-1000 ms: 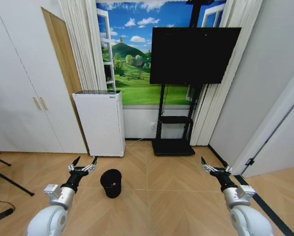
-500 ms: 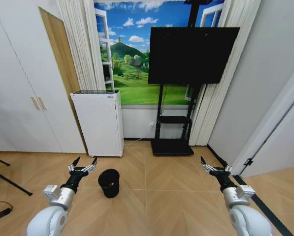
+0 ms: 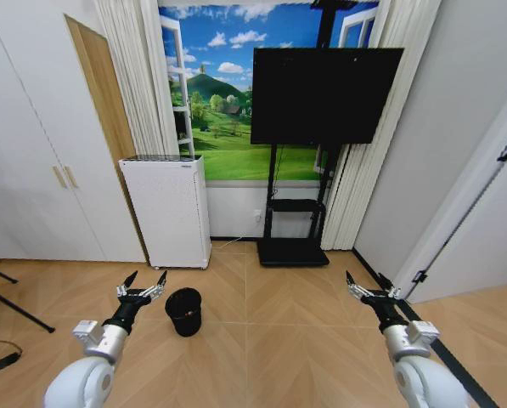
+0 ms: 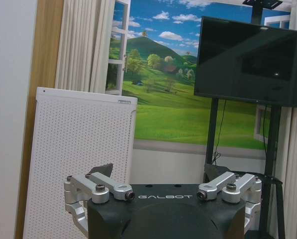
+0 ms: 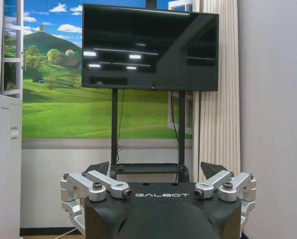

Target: Pick up the trash bin and place the garbage on the floor into it.

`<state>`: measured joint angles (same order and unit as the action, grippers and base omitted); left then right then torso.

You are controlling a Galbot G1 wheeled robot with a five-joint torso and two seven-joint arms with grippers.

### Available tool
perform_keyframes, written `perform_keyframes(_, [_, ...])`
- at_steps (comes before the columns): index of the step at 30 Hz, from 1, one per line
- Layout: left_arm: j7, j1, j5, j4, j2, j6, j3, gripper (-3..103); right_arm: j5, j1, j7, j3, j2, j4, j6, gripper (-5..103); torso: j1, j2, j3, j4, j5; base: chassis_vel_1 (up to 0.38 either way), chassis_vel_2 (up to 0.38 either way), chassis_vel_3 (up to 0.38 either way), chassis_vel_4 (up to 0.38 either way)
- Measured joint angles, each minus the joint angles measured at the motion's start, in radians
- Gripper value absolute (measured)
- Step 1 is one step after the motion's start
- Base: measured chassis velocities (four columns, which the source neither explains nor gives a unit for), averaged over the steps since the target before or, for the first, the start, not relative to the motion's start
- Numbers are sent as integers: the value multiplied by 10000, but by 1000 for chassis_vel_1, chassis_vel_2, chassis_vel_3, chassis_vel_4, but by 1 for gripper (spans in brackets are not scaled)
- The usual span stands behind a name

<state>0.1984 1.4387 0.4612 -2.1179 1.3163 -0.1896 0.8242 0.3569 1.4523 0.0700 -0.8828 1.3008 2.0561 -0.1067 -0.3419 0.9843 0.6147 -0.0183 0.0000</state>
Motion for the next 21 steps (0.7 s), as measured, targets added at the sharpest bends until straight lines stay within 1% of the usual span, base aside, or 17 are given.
perform_keyframes(4, [4, -2, 21, 1, 2, 1, 4, 100, 0, -2, -22, 25, -14, 8, 0, 100, 1, 0, -1, -3, 0, 144, -143, -136, 121])
perform_keyframes(9, [4, 7, 44, 1, 10, 2, 5, 100, -4, -57, -76, 106, -26, 11, -9, 100, 0, -3, 0, 2, 0, 131, -91, -111, 108])
perform_keyframes(21, [33, 2, 87, 8, 16, 1, 36, 100, -39, -130, -99, 203, -33, -46, -38, 100, -1, -6, -2, -2, 0, 107, -115, -113, 114])
